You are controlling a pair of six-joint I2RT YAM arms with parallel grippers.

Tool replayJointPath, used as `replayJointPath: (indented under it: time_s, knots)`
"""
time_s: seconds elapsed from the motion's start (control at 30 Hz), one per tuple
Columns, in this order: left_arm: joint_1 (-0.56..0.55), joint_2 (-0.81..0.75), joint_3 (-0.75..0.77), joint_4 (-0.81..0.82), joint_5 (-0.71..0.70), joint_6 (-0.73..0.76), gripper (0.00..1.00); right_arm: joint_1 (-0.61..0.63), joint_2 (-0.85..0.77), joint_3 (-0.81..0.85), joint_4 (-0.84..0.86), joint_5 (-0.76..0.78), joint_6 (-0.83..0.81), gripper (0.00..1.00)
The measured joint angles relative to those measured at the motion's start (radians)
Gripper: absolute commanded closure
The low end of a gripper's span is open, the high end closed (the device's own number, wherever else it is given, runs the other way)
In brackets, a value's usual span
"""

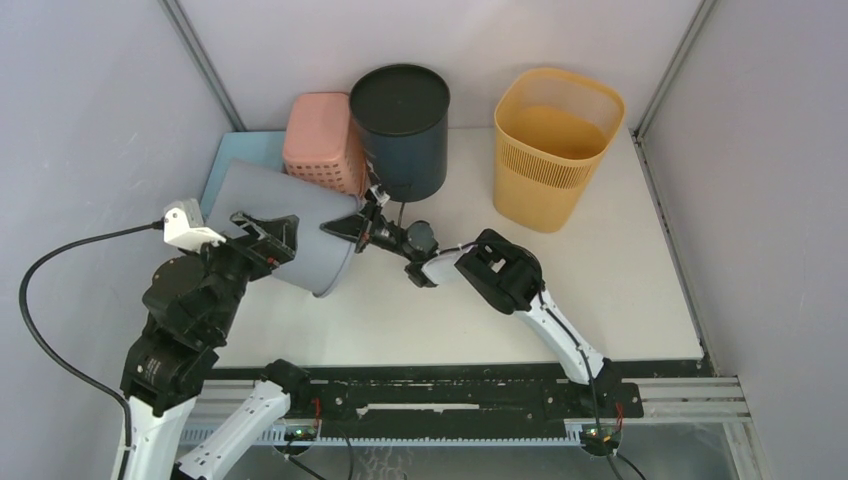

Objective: Turn the large container upside down

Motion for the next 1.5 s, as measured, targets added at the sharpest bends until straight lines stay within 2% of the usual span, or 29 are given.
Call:
replayJointPath:
  time_s: [0.13,0.3,0.63,0.97,1.0,1.07,1.1,1.13,1.27,1.3,1.5]
  knots:
    - [0.0,0.001,-0.017,0.011,0.0,0.0,0.0,-0.013,-0.01,-0.086,0.068,0.019,0.003,0.73]
    - [0.001,0.01,-0.034,0.027,0.001,0.0,0.0,-0.044,-0.079,-0.24,0.077,0.022,-0.01,0.55]
    - [0.002,0.025,-0.049,0.051,0.008,-0.001,0.0,-0.09,-0.162,-0.456,0.078,0.016,-0.056,0.51]
    - [0.002,0.035,-0.058,0.072,0.017,-0.004,0.0,-0.107,-0.316,-0.64,-0.018,0.021,-0.216,0.42]
    - [0.002,0.036,-0.063,0.074,0.019,-0.006,0.0,-0.109,-0.33,-0.652,-0.039,0.023,-0.228,0.39]
    - [0.002,0.039,-0.072,0.077,0.024,-0.008,0.0,-0.115,-0.342,-0.668,-0.063,0.023,-0.24,0.27]
    - [0.002,0.04,-0.076,0.079,0.026,-0.009,0.0,-0.118,-0.345,-0.675,-0.079,0.025,-0.25,0.08]
    - [0.002,0.042,-0.079,0.079,0.026,-0.008,0.0,-0.123,-0.346,-0.685,-0.113,0.031,-0.265,0.01]
    - [0.002,0.052,-0.082,0.087,0.027,-0.009,0.0,-0.137,-0.332,-0.739,-0.313,0.046,-0.315,0.0]
    - [0.002,0.057,-0.082,0.094,0.027,-0.009,0.0,-0.138,-0.332,-0.747,-0.317,0.045,-0.337,0.0]
    - [0.005,0.084,-0.1,0.119,0.031,-0.01,0.0,-0.146,-0.452,-0.789,-0.537,0.105,-0.432,0.0]
